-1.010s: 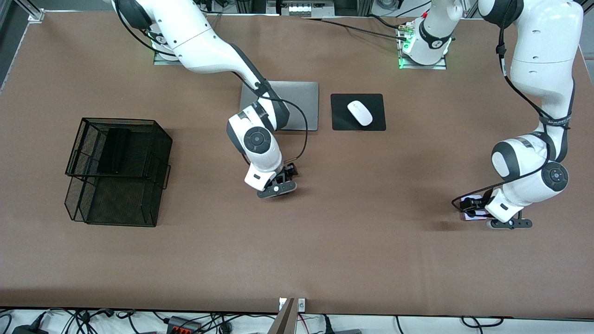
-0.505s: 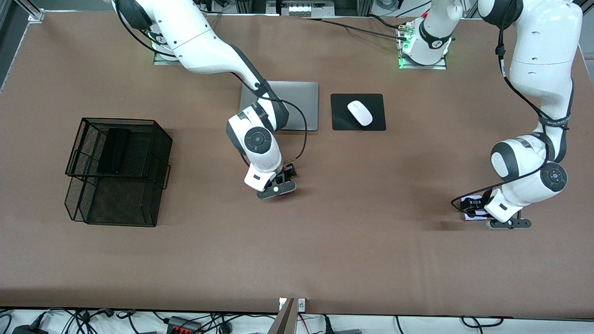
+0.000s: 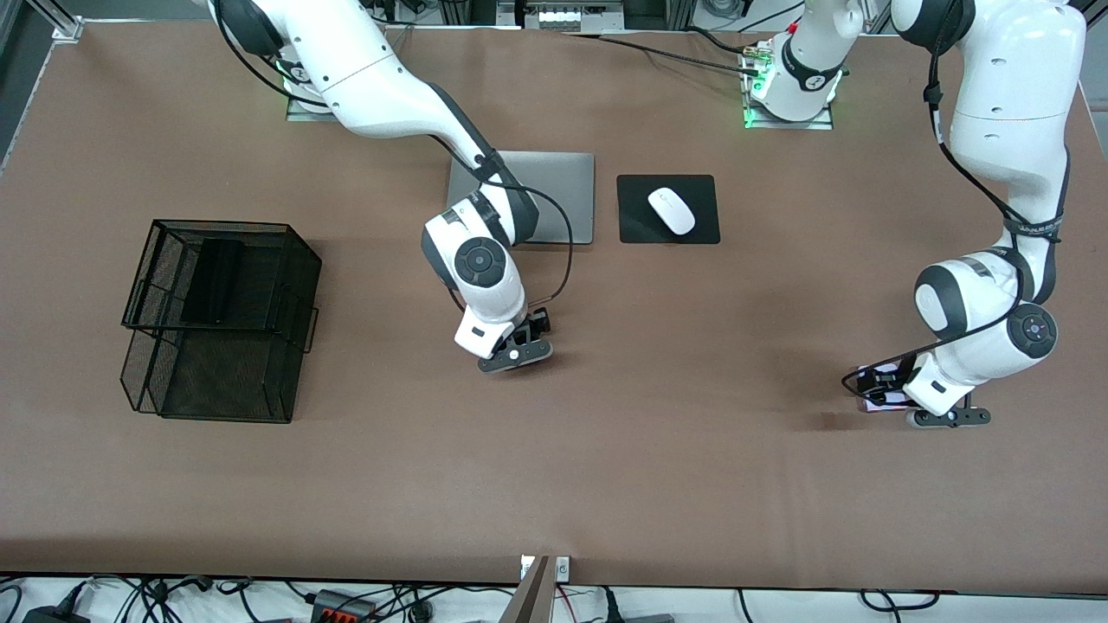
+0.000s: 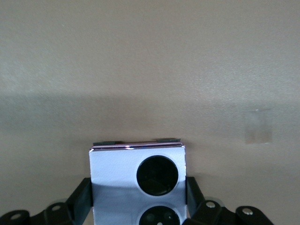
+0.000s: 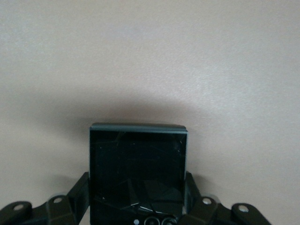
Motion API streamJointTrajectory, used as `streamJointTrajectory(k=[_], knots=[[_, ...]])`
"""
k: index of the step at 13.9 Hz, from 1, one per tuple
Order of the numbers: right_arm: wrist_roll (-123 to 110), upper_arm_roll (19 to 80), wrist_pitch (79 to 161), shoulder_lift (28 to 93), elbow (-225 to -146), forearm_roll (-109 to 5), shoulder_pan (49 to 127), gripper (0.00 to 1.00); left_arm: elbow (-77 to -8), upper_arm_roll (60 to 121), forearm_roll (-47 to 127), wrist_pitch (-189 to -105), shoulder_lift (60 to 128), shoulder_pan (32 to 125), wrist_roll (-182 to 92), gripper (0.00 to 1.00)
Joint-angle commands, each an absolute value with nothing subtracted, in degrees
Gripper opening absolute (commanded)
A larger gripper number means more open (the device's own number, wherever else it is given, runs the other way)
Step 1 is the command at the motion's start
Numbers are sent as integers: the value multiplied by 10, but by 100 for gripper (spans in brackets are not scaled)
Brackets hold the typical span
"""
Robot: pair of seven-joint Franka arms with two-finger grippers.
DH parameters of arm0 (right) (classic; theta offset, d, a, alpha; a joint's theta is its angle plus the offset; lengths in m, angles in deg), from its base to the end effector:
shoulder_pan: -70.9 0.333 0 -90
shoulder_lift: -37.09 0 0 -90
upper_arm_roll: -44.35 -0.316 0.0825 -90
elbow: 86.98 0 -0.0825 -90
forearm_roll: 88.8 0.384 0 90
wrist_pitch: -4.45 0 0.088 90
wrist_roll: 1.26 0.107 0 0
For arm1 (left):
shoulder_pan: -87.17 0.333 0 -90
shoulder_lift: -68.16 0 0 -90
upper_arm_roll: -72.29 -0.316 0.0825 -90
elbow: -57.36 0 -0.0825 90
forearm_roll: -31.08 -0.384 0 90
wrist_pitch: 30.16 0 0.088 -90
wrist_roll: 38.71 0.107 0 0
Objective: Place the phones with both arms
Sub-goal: 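Grasp the small black flip phone with the right gripper and lift it, then carry the flip phone to the basket with the right gripper while the left gripper lifts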
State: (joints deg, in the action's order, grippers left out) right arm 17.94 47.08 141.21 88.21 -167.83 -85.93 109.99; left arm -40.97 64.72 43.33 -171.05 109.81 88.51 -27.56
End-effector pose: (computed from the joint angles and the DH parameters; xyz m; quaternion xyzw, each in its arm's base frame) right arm 0.5876 0.4419 0.1729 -0.9891 -0.1413 -0.0376 0.0195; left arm 0.6654 0.0963 0.1712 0.9986 0.0456 0.0173 0.0220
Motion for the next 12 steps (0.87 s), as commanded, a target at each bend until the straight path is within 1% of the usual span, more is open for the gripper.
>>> streamJointTrajectory(k=[1,3,5,7,9,12], knots=[[204,475,1405,862,-1669,-863,1097,32,-405,654,447,-1663,1076,878,-310,61],[213,478,1363,825,-1669,-864,1067,32,-379,658,446,-1604,1070,871,-349,61],[213,479,1298,775,-1670,-870,1042,32,-359,658,446,-1558,1063,864,-366,61],[212,492,1223,722,-1684,-872,1011,32,-335,664,438,-1496,1054,845,-446,61],[211,509,1166,672,-1722,-873,978,32,-311,669,440,-1436,1044,824,-510,61],[159,540,1159,593,-1815,-891,940,32,-291,671,439,-1379,1021,775,-642,61]])
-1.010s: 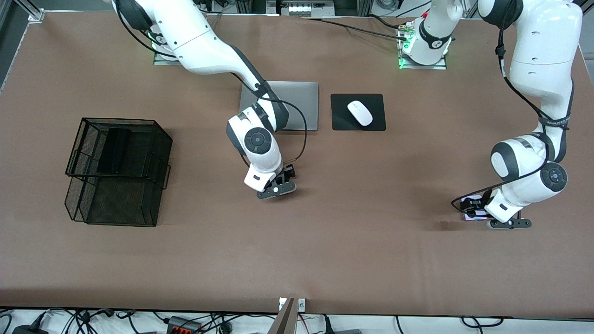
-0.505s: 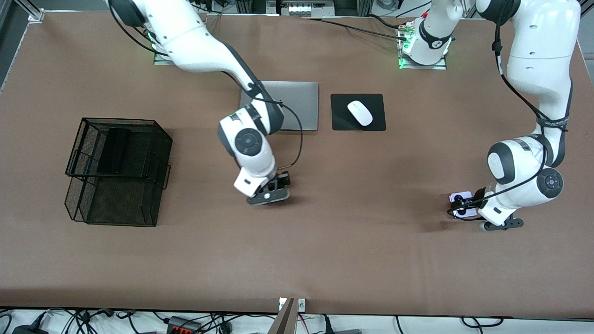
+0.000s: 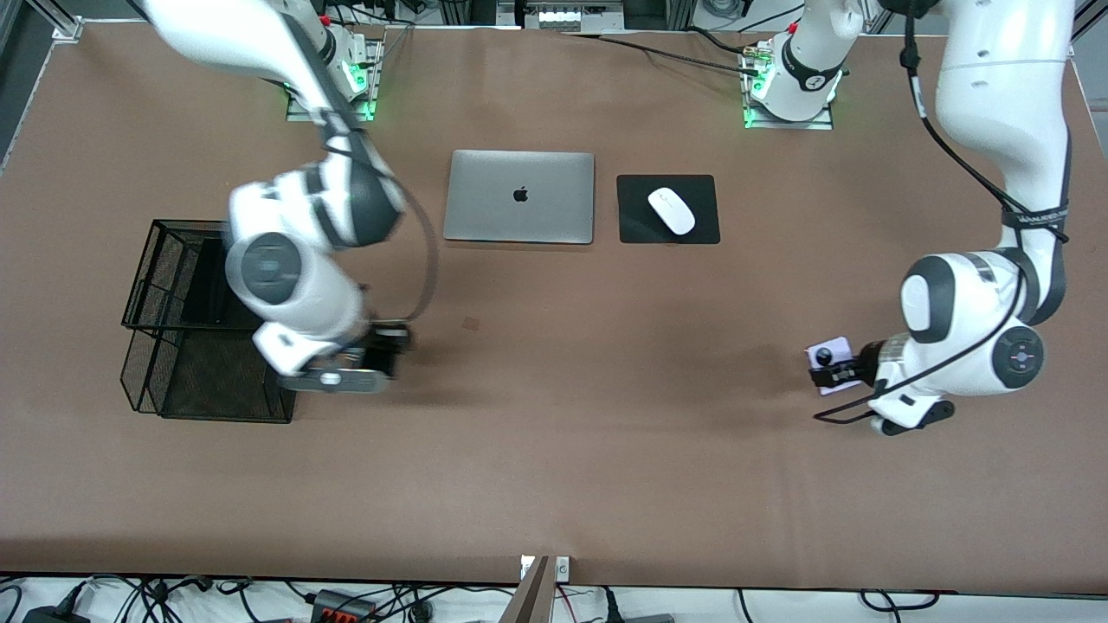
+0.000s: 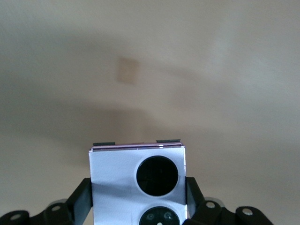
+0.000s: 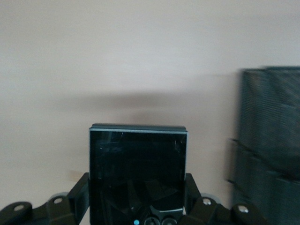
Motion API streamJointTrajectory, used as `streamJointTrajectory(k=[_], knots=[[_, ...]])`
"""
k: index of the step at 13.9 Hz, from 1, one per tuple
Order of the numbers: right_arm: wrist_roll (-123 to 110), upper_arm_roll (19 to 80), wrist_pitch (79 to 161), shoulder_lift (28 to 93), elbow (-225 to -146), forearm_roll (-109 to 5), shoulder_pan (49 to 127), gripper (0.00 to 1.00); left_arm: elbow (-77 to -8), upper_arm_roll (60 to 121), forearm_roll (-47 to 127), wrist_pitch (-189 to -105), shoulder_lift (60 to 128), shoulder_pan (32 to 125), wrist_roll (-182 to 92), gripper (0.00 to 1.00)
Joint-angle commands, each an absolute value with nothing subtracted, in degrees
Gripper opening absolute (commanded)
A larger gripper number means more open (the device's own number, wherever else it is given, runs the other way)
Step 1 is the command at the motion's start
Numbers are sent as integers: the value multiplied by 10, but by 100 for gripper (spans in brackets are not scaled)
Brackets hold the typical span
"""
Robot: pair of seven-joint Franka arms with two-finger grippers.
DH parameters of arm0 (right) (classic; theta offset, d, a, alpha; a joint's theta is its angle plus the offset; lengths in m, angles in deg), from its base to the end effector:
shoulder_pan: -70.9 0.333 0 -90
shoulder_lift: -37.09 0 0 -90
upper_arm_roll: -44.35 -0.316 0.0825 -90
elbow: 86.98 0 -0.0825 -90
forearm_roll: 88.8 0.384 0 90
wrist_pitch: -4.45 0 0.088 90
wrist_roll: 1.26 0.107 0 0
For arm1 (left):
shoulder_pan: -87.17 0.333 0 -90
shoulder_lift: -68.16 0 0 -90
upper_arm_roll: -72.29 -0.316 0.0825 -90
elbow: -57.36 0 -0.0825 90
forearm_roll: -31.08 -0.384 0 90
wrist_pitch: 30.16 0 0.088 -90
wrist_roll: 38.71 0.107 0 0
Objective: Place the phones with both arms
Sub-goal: 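Carry the flip phone to the basket with the right gripper while the left gripper lifts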
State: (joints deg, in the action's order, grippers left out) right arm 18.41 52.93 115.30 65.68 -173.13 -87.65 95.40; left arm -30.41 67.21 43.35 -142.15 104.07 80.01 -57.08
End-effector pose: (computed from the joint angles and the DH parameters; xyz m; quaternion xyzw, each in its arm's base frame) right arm 0.6561 0.2046 0.3755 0.9987 -0.0287 -0.0215 0.0350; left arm 0.6813 -0.0473 0.2755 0.9755 0.1841 -0.1101 0.0492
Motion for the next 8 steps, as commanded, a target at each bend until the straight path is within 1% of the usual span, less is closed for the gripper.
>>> streamJointTrajectory(k=[1,2,5,7,8], knots=[[132,551,1157,579,-1831,-892,927,33,-270,672,443,-1357,1022,760,-680,61],[103,557,1153,567,-1844,-891,914,33,-259,673,446,-1341,1022,746,-720,61],[39,559,1133,533,-1886,-891,869,33,-255,686,476,-1337,1022,715,-820,62],[29,559,1132,505,-1927,-891,858,33,-230,699,500,-1339,1026,684,-912,62],[28,559,1131,500,-1940,-892,853,34,-213,715,501,-1343,1030,673,-947,62]])
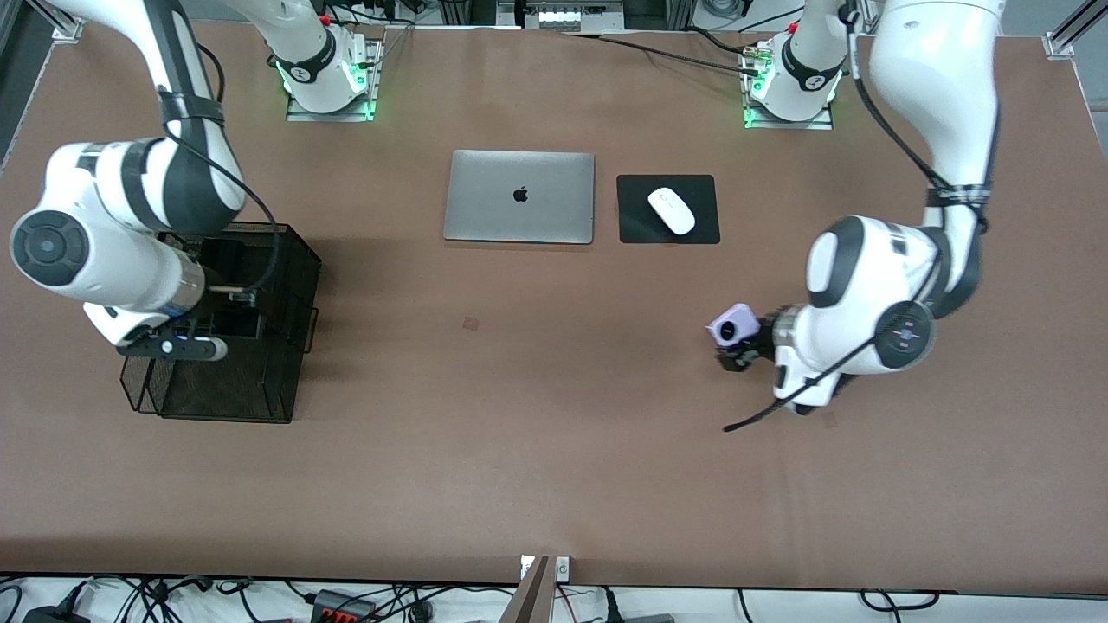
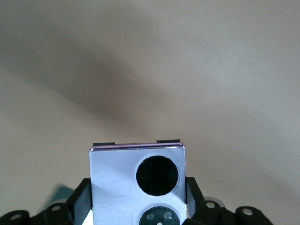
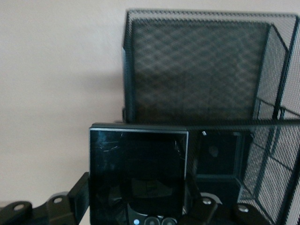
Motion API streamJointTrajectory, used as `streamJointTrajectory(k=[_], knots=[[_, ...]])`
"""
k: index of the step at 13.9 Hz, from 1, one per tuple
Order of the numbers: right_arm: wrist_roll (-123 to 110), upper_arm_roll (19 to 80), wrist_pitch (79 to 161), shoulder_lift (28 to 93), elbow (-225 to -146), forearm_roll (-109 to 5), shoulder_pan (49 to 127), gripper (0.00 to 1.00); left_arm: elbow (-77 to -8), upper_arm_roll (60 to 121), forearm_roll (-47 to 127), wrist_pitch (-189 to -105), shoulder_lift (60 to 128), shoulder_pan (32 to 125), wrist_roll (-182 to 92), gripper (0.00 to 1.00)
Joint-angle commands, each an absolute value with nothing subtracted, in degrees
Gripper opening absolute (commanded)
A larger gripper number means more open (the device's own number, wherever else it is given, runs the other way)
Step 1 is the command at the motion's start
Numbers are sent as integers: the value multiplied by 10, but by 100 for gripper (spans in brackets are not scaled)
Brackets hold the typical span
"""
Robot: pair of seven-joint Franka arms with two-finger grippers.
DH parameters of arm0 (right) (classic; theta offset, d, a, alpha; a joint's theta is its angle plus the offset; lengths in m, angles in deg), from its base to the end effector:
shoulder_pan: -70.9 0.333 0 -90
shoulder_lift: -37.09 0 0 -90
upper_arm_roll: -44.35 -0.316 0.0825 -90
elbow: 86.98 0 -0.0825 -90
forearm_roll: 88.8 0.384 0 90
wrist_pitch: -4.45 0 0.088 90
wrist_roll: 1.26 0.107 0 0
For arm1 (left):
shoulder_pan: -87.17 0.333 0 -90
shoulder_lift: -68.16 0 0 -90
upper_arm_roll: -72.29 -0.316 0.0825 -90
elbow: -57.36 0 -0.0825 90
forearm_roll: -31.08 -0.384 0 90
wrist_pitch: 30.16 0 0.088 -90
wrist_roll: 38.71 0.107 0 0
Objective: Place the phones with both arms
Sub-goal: 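Carry the flip phone to the basket with the right gripper while the left gripper lifts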
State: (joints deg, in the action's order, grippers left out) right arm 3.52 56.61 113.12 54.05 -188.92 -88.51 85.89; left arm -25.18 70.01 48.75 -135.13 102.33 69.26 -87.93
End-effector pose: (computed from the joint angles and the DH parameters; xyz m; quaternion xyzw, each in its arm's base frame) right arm 0.6133 0.0381 0.3807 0.9957 -0.0170 -0.0837 0.0345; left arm 0.6583 -0.2145 0.3297 0.9276 0.3347 -0.1559 0.0576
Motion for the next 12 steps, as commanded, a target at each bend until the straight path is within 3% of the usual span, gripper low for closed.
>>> streamJointTrajectory(k=[1,6,12], knots=[[28,559,1131,499,-1948,-892,845,34,-194,734,501,-1350,1039,668,-958,62],[28,559,1138,504,-1975,-892,834,34,-175,799,495,-1505,1071,633,-967,62],[28,559,1168,518,-1996,-891,826,34,-177,808,480,-1664,1113,573,-812,61]])
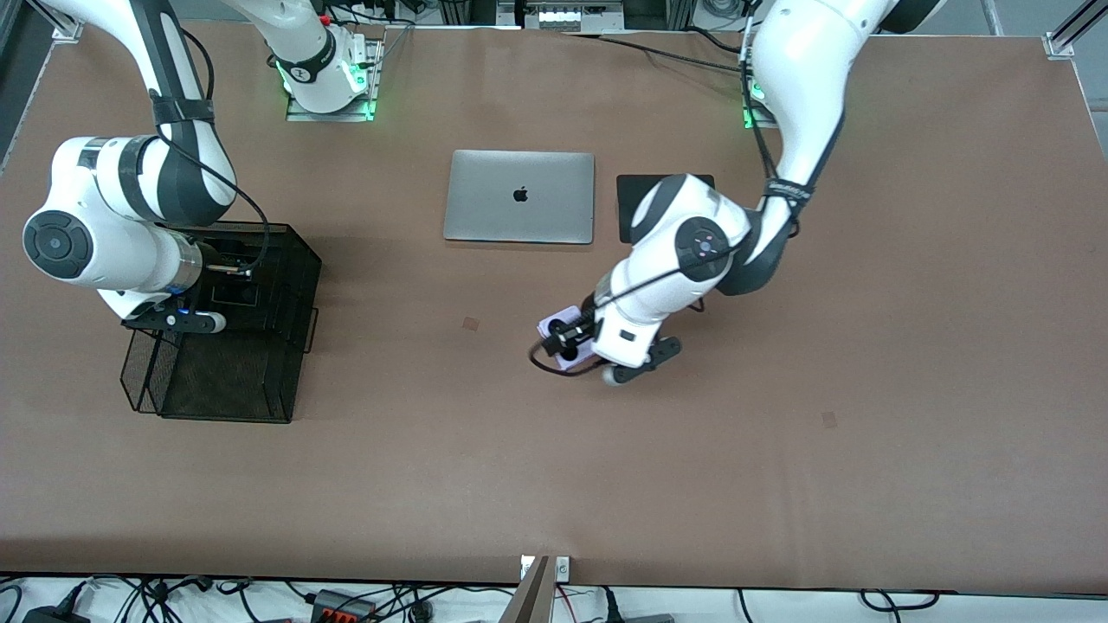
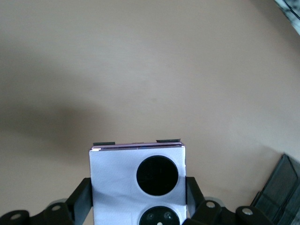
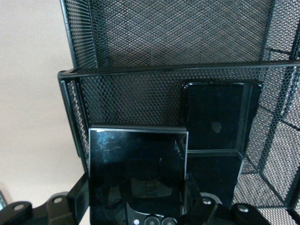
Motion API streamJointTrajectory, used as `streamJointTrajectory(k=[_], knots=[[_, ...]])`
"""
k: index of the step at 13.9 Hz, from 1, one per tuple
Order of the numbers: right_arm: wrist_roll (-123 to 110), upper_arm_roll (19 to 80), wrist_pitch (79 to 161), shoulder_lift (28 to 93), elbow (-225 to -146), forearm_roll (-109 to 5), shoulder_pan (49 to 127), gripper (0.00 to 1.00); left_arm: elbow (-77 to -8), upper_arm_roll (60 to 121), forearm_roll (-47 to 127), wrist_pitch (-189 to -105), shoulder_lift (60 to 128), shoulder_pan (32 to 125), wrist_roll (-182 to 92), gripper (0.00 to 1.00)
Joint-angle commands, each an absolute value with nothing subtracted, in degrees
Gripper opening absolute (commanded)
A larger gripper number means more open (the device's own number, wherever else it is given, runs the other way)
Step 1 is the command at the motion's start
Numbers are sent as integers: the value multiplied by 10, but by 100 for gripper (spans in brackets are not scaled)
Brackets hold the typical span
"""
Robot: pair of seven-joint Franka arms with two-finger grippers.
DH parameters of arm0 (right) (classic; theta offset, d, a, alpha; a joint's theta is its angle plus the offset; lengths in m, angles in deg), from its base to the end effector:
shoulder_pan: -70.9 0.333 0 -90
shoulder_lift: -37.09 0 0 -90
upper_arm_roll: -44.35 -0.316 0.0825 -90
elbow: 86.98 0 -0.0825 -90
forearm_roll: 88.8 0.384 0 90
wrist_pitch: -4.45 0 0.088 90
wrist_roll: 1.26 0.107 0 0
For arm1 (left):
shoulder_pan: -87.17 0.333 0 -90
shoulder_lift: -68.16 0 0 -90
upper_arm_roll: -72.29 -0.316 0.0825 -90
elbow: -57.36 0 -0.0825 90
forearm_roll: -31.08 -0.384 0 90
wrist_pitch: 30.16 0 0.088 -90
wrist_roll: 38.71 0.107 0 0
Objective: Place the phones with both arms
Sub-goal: 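Carry the flip phone to the basket with the right gripper while the left gripper lifts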
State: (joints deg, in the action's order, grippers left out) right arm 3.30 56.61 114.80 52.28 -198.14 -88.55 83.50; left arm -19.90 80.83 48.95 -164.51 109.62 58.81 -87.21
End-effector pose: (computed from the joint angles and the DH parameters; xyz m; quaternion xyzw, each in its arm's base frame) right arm 0.5757 0.0078 0.3314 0.9896 -0.0377 -0.1349 0.0319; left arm 0.6225 -0.4385 0.3290 0.9522 0.2140 -0.0161 0.2173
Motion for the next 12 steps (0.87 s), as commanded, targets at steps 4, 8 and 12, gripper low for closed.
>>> streamJointTrajectory(k=[4,8,12], knots=[[29,559,1179,525,-1997,-888,829,38,-172,783,425,-1735,1151,515,-748,61],[37,557,1178,521,-1992,-885,832,100,-116,745,388,-1738,1204,459,-754,61],[37,557,1172,510,-1989,-885,831,100,-83,700,387,-1737,1247,419,-756,61]])
